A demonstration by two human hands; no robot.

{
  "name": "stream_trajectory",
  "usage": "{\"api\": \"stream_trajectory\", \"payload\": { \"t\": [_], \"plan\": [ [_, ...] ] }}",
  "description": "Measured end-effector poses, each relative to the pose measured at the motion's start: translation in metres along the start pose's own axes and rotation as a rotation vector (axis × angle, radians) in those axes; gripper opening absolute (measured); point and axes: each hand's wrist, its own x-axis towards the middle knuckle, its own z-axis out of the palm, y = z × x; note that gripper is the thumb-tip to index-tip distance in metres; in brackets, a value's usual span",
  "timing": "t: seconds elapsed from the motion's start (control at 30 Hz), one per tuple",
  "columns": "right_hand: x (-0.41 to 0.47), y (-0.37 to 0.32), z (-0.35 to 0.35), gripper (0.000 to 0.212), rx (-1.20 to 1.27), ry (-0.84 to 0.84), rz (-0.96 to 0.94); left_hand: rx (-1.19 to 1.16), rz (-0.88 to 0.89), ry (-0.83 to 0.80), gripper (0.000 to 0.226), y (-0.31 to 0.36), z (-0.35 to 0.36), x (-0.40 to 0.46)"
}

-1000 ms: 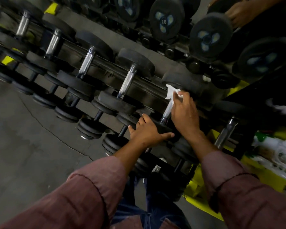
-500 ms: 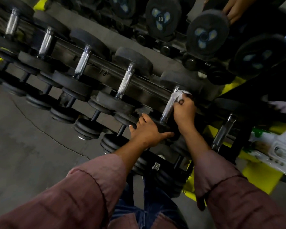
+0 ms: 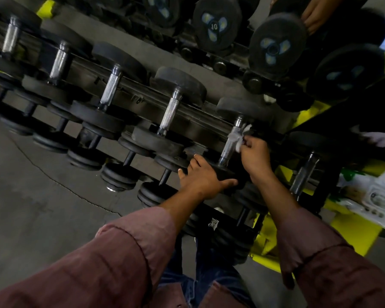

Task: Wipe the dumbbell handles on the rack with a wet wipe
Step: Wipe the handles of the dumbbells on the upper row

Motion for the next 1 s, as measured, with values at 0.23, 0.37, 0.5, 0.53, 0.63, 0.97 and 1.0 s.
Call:
{"api": "stream_trajectory", "payload": {
  "t": [0.23,0.37,0.5,0.53,0.63,0.97,1.0],
  "plan": [
    [-0.002,0.002,-0.001,0.017,-0.12,-0.07,0.024,-0.013,-0.001,0.011,0.143,-0.002,0.001,0.002],
    [-0.012,0.013,-0.008,0.011,-0.362,-0.217,-0.007,-0.004,-0.003,0.026,0.143,-0.002,0.003,0.003],
    [-0.01,0.016,-0.002,0.012,-0.339,-0.207,0.014,-0.008,-0.001,0.031,0.142,0.0,0.003,0.002],
    [-0.008,0.014,0.0,0.012,-0.347,-0.204,0.034,-0.008,-0.001,0.027,0.142,0.0,0.002,0.002],
    [0.0,0.011,0.004,0.013,-0.177,-0.261,0.142,0.001,0.001,0.023,0.142,-0.001,0.002,0.002],
    [0.003,0.004,-0.012,0.028,-0.009,-0.551,0.179,0.015,0.006,0.027,0.144,0.0,0.001,0.001],
    [0.004,0.004,-0.013,0.02,-0.073,-0.548,0.167,0.017,0.005,0.026,0.144,0.0,0.0,0.001]
  ]
}}
